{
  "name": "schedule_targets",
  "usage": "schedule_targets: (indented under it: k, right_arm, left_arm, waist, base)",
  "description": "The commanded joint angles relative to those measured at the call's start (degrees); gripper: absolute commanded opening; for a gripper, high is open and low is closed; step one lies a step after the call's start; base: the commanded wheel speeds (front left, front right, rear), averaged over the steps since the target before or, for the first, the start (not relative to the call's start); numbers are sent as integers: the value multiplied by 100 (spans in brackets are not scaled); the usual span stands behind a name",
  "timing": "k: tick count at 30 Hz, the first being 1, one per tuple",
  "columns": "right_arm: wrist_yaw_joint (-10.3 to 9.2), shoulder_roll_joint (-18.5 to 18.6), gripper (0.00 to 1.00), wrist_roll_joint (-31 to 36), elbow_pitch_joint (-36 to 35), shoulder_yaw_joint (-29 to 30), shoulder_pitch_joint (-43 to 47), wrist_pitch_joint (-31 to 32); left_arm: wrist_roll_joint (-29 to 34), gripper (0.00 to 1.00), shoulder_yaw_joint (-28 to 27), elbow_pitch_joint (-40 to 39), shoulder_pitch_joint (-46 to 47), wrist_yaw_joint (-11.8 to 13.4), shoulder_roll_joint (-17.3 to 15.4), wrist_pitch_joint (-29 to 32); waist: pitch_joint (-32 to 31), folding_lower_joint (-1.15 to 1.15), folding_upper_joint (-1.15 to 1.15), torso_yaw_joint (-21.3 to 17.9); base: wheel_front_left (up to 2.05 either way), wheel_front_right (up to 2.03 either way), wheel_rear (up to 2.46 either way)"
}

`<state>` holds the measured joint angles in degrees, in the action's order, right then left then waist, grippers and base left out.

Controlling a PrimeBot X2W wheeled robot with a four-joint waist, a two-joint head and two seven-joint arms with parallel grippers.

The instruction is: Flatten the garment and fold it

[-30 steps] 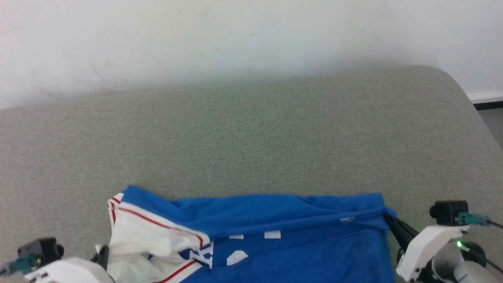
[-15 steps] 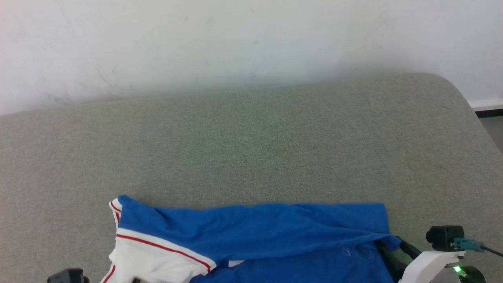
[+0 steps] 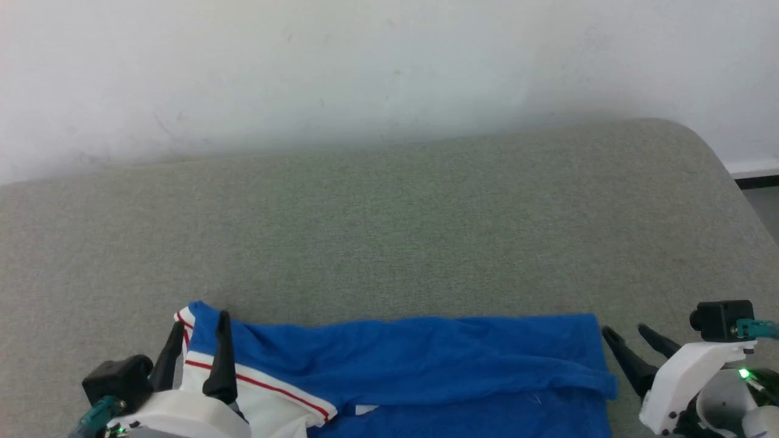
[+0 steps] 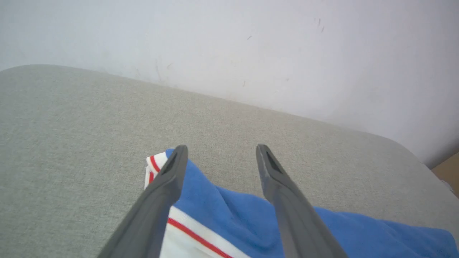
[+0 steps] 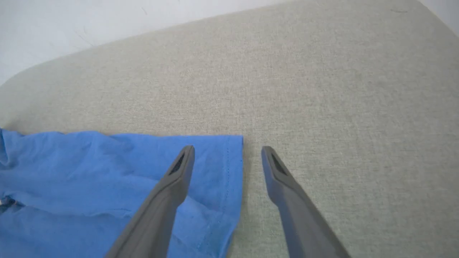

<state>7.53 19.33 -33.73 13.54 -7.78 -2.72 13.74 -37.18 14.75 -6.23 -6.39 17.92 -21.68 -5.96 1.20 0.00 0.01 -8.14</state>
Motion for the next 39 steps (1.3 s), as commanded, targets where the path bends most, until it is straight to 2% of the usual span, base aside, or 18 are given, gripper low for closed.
schedule_targets:
  k: [1, 4, 7, 15, 16, 17, 18, 20, 24, 31, 39]
  right_arm:
    - [-4, 28, 100, 16, 56, 34, -79, 119]
    - [-4, 101, 100, -32, 284, 34, -112, 740]
    - [-4, 101, 100, -178, 536, -48, -151, 1275]
    - [-4, -131, 100, -542, 1330, -284, -297, 2415]
    - [-4, -172, 46, -594, 1424, -314, -306, 2577]
    - [-4, -214, 7, -650, 1487, -334, -315, 2707]
    - [-4, -247, 0, -701, 1541, -358, -318, 2848]
    - [-4, -285, 0, -774, 1560, -407, -327, 3060]
    - [-4, -256, 0, -818, 1360, -421, -402, 3079]
    - [-4, 60, 0, -815, 689, -328, -552, 2904]
    - [-4, 557, 0, -611, 275, 420, -367, 3177]
  left_arm:
    - [93, 100, 15, 60, 96, -72, 21, -119]
    - [258, 100, 88, 257, 237, -316, 84, -590]
    - [478, 100, 111, 388, 337, -451, 154, -805]
    - [934, 100, 94, 410, 406, -561, 287, -896]
    - [984, 100, 93, 401, 409, -566, 277, -897]
    - [1022, 100, 94, 388, 410, -575, 271, -898]
    - [1051, 100, 97, 372, 406, -581, 267, -899]
    - [1113, 100, 88, 316, 403, -578, 264, -900]
    - [1173, 100, 71, 281, 355, -542, 242, -901]
    - [1208, 100, 58, 286, 289, -483, 138, -826]
    - [1173, 100, 67, 277, 263, -471, 119, -820]
  waist:
    - [-20, 0, -1, 77]
    - [4, 0, -1, 209]
    - [54, 0, -1, 338]
    - [106, 0, -1, 550]
    - [101, 0, -1, 562]
    - [92, 0, -1, 571]
    - [85, 0, -1, 576]
    - [71, 0, -1, 578]
    - [38, 0, -1, 530]
    - [-39, 0, -1, 348]
    - [-8, 0, -1, 235]
  base:
    - [0, 0, 0]
    - [0, 0, 0]
    - [0, 0, 0]
    - [0, 0, 0]
    - [0, 0, 0]
    - [0, 0, 0]
    - [0, 0, 0]
    - [0, 0, 0]
    - [0, 0, 0]
    - [0, 0, 0]
    - [0, 0, 0]
